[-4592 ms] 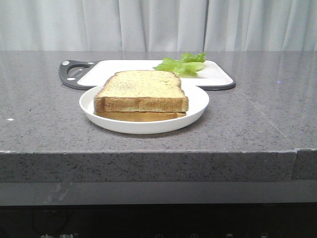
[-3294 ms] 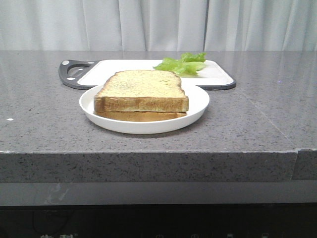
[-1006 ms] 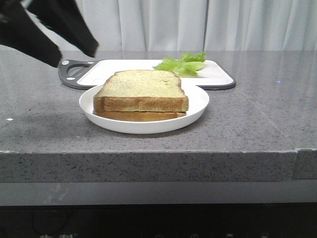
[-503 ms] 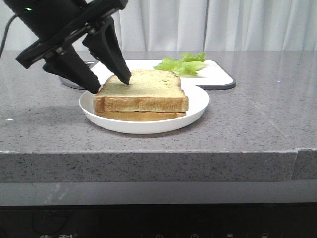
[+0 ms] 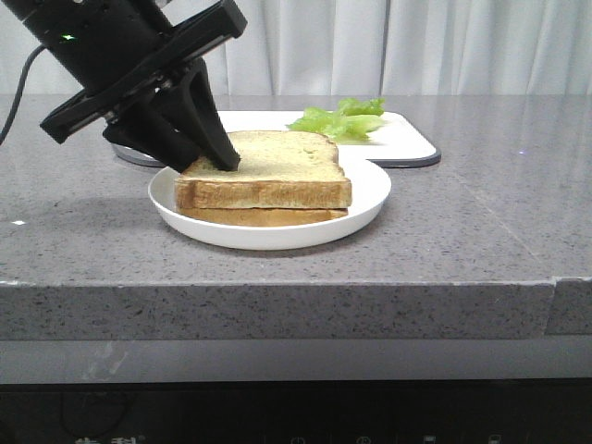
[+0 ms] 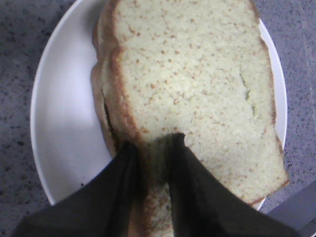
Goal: Left arm grabs bread, right arm adds lettuce
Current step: 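Lower the left gripper onto the top bread slice and pinch its edge, then lift the top bread slice off the plate with the left gripper, then reach the right gripper to the lettuce leaf and grasp its stem, then lift the lettuce leaf and carry it over the plate with right gripper, then lower the lettuce onto the bottom slice and open the right gripper, then lower the held bread slice onto the lettuce with the left gripper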
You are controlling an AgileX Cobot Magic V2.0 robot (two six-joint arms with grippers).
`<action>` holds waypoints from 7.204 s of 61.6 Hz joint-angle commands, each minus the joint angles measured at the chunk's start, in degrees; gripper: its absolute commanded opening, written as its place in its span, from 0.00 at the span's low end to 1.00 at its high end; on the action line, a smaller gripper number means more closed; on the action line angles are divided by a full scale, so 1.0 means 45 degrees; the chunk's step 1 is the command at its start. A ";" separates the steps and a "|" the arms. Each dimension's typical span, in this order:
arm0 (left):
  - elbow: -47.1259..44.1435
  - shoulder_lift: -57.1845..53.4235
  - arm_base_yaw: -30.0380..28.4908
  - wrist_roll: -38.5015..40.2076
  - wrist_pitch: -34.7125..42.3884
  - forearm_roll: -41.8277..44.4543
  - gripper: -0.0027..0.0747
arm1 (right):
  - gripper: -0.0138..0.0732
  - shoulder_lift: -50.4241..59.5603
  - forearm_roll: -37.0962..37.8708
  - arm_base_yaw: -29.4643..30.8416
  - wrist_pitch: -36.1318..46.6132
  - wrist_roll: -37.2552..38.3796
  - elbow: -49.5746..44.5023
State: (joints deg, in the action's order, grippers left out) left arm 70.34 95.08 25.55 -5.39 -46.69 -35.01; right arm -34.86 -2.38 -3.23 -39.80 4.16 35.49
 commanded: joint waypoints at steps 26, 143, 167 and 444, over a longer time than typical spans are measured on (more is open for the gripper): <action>0.1093 -0.0580 0.0051 -0.0010 -0.0963 -0.0248 0.01 | 0.64 -0.0095 0.0017 0.0009 0.0764 -0.0006 0.0378; -0.2901 -1.0152 -0.3291 0.0070 -0.1678 0.1622 0.01 | 0.64 -1.8312 -1.0812 0.0023 0.0711 -0.5690 1.5741; -0.2901 -1.0152 -0.3291 0.0070 -0.1702 0.1622 0.01 | 0.64 -2.0282 -1.1769 -0.0453 0.0727 -0.5933 1.7734; -0.2979 -0.2469 -0.3166 -0.9300 -0.2254 -1.0667 0.01 | 0.64 -0.5885 -1.1031 -0.1596 -0.2170 -1.0662 0.4901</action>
State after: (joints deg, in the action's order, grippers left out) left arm 55.50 82.99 10.82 -45.85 -54.64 -78.47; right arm -62.35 -49.89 -10.75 -51.76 -43.71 56.87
